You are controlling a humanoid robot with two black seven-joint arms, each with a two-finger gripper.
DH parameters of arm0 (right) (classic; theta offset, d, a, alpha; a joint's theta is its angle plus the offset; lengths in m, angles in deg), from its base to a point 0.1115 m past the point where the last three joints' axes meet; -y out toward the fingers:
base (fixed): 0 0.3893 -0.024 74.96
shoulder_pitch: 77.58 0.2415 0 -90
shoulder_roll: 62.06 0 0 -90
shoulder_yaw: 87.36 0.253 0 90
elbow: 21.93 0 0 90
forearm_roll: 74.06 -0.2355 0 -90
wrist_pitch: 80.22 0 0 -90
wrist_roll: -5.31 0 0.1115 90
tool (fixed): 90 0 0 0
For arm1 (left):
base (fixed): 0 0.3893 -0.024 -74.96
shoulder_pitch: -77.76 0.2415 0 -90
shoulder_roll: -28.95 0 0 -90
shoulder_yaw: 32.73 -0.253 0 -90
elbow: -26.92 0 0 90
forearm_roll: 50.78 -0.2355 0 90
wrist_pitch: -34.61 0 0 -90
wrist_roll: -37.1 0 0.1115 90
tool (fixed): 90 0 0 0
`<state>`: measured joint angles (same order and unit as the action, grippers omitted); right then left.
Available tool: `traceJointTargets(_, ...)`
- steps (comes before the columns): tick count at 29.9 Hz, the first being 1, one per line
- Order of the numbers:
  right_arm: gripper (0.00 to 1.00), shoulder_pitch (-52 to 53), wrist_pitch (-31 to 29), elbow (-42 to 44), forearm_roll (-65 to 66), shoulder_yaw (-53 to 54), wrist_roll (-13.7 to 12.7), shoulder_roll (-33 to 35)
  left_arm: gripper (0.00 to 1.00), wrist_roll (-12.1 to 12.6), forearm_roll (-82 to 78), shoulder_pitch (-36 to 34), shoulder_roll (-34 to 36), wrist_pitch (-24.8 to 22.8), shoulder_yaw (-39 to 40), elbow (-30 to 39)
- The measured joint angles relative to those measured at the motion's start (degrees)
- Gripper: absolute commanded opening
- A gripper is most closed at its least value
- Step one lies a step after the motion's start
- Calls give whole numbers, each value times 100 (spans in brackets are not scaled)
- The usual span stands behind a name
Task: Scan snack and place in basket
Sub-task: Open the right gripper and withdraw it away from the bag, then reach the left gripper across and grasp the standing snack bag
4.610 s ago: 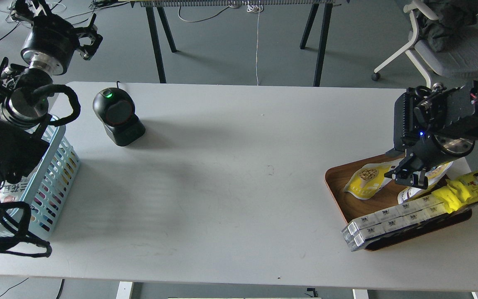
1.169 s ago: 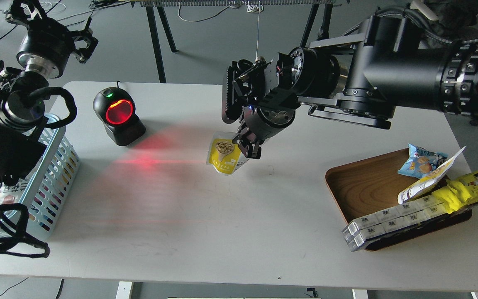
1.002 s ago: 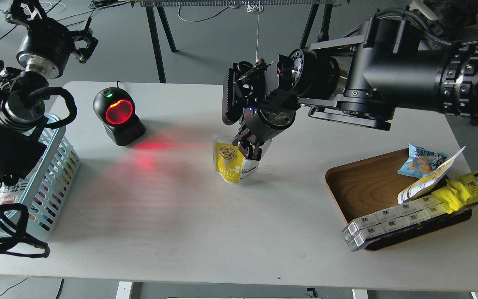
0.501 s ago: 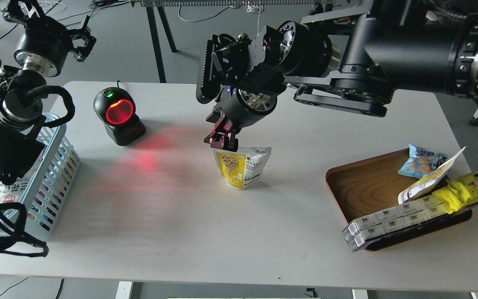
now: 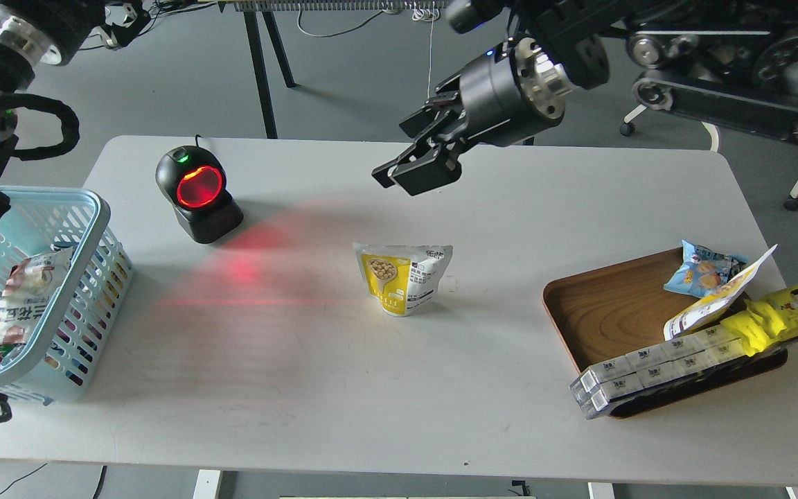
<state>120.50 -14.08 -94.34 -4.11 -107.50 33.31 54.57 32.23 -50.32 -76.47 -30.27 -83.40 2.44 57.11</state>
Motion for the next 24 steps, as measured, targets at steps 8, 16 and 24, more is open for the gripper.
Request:
traceJointTargets(8,98,-748,-39,743,-2139,332,-1,1076,97,1,-1904,-173,316,0,-46,1287)
traceJointTargets(16,99,-1864,-49,2078,-4280,807,-1,1392,97,-40,-4271,-137,366,-1,-43,3154)
traceJointTargets(24,99,-2799,-347,3098,-6448,1452,0,1341,97,-93,-6670,-122,228,0,-40,4834)
